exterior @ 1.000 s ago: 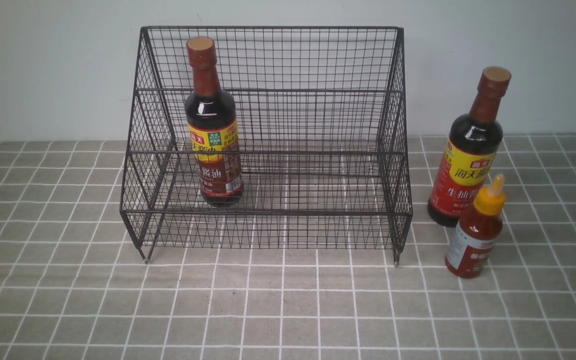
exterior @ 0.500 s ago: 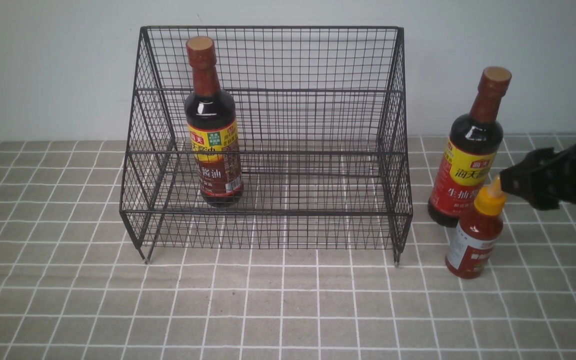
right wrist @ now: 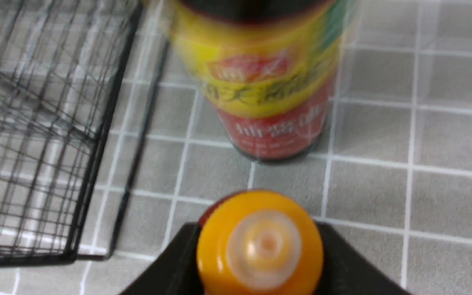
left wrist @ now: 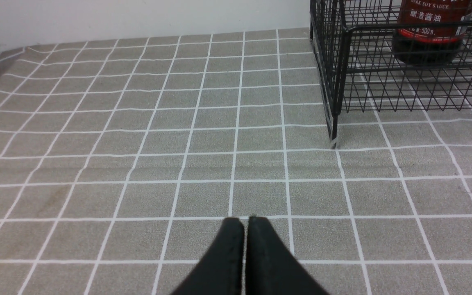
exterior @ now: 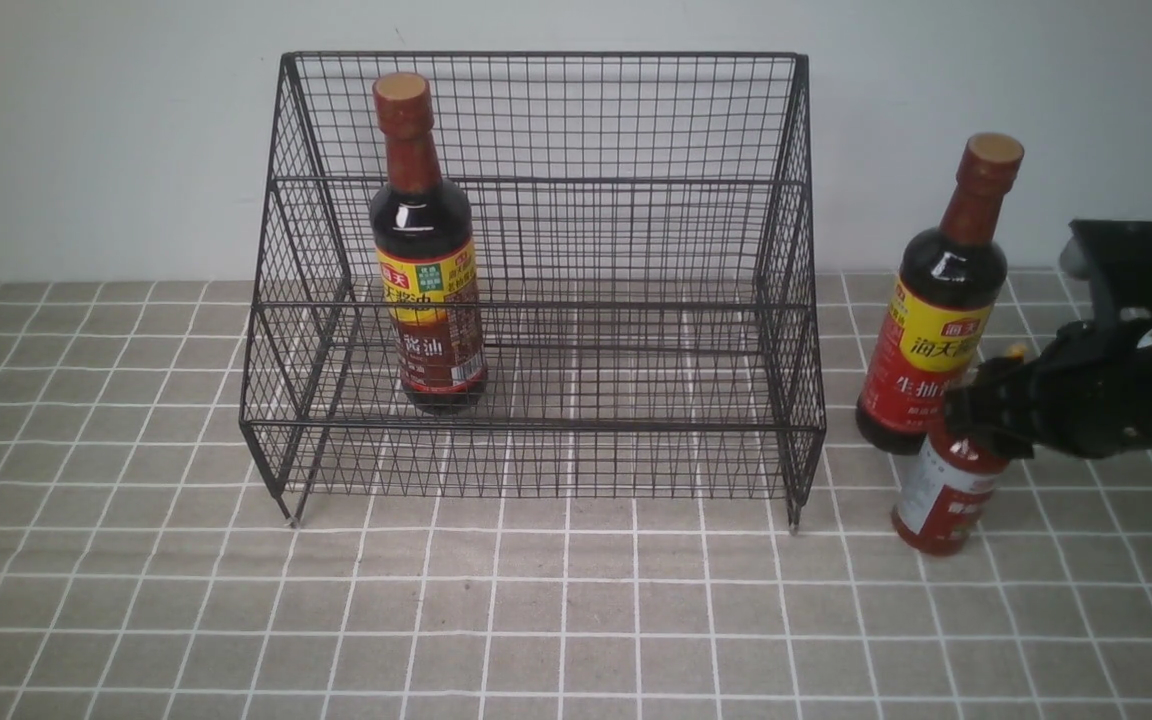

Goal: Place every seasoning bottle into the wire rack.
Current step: Use the right arm to grab the condiment bottle closest to it, then use the right arm to put the condiment bottle back on the shelf, then use the right arm to grab the condiment bottle closest to it

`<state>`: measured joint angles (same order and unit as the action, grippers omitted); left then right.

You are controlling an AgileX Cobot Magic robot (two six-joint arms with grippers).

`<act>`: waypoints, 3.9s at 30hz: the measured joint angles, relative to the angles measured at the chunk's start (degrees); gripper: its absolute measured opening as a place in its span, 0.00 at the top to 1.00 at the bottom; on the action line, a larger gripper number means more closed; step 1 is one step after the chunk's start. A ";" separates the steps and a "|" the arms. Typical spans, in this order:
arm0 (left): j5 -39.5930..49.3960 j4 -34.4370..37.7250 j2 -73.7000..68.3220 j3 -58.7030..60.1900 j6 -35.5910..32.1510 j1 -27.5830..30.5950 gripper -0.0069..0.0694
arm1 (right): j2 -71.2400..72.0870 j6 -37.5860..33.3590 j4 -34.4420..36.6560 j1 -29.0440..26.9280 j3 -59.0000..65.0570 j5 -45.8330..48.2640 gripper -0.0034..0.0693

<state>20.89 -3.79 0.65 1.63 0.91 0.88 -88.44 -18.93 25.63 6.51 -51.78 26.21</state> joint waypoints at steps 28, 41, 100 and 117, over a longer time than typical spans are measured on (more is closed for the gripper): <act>0.00 0.01 0.00 0.00 0.00 0.00 0.92 | 5.12 10.42 -8.38 19.30 -22.82 15.81 0.54; 0.00 0.01 0.00 0.00 0.00 0.00 0.92 | -8.65 28.23 -27.16 23.44 -26.83 16.01 0.54; 0.00 0.01 0.00 0.00 0.00 0.00 0.92 | -3.41 49.00 -49.11 9.43 -26.16 11.42 0.14; 0.00 0.01 0.00 0.00 0.00 0.00 0.92 | -8.77 49.68 -49.32 9.43 -26.00 9.72 0.59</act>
<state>20.89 -3.77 0.65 1.63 0.91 0.88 -97.21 30.75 -23.70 15.94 -77.78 35.93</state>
